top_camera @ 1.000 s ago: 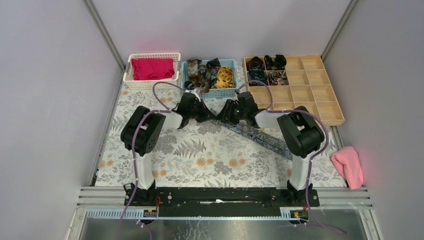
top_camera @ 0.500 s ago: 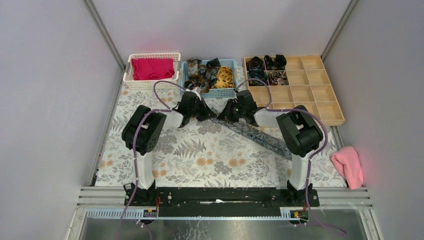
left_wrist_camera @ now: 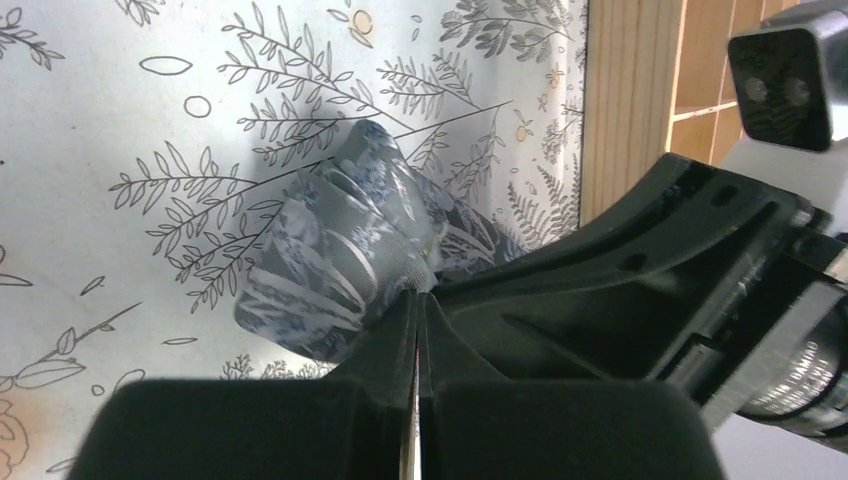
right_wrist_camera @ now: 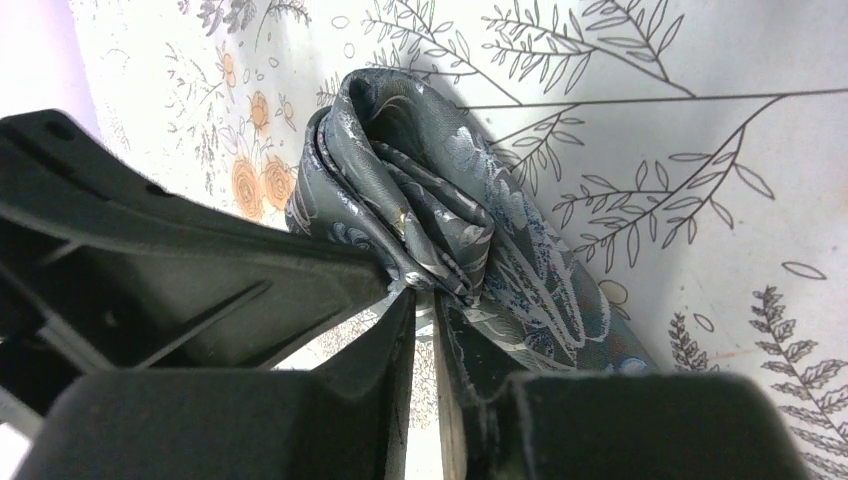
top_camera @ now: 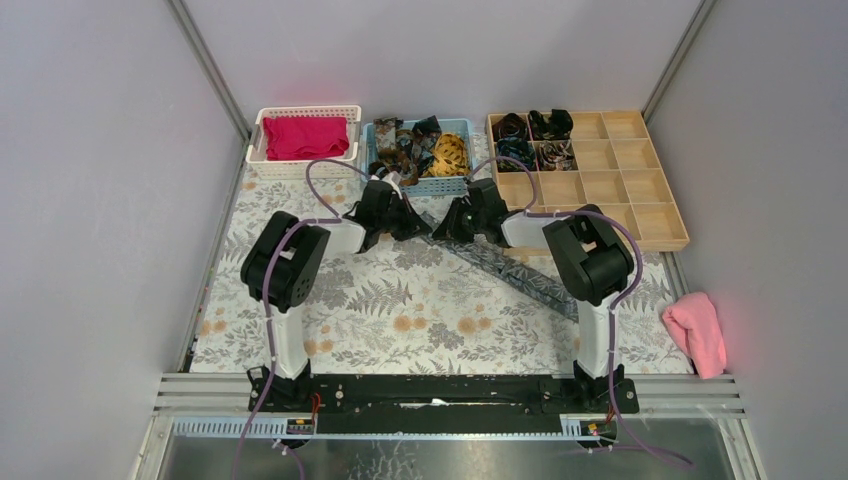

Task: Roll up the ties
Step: Roll the tie at the center of the board.

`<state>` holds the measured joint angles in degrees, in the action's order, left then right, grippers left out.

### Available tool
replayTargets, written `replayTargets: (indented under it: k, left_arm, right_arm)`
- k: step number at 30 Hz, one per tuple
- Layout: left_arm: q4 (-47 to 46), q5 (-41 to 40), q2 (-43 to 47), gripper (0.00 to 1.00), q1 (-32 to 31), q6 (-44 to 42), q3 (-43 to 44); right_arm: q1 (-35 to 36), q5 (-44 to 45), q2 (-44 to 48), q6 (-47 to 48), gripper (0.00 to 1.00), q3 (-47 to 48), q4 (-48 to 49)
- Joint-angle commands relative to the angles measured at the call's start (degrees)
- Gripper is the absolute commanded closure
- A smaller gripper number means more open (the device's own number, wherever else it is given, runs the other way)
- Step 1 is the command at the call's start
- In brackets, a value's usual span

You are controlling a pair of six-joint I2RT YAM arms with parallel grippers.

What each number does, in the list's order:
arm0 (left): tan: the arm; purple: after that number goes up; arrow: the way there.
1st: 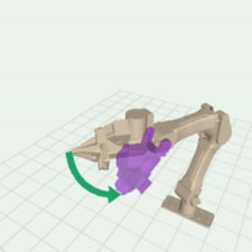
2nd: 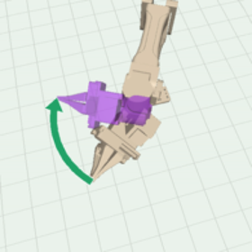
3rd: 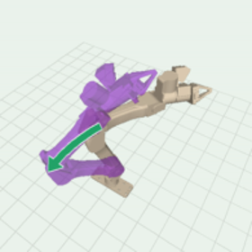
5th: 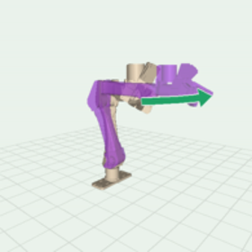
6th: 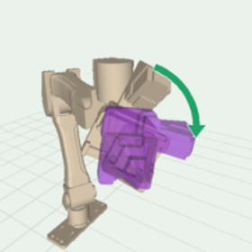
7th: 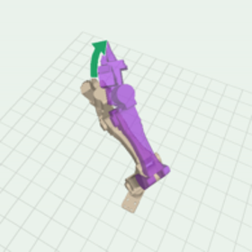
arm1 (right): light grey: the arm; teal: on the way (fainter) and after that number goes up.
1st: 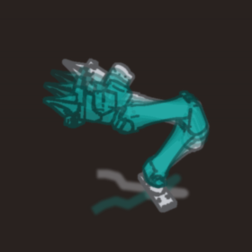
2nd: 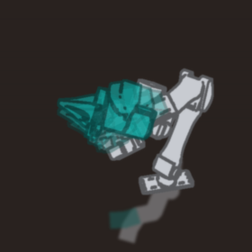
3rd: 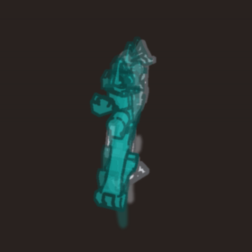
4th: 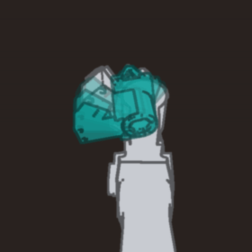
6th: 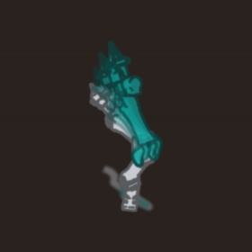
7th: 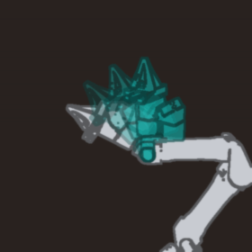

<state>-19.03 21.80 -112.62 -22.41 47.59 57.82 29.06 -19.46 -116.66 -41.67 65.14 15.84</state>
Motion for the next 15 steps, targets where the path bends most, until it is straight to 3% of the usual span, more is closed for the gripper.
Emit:
replayTargets:
  k: [1,7,15]
  left_arm:
    - [3.53,0.33,3.94,1.0,1.45,-3.16,1.87]
    - [5.41,7.36,4.33,0.88,6.56,-7.31,2.92]
    - [18.24,17.19,-1.01,0.47,9.35,-17.81,12.65]
  right_arm:
    - [-0.28,3.73,-2.25,1.31,0.81,1.48,-4.57]
    - [-0.28,3.02,-2.86,1.9,0.81,1.86,-4.91]
    - [-0.32,1.63,-3.94,1.93,0.81,1.82,-3.84]
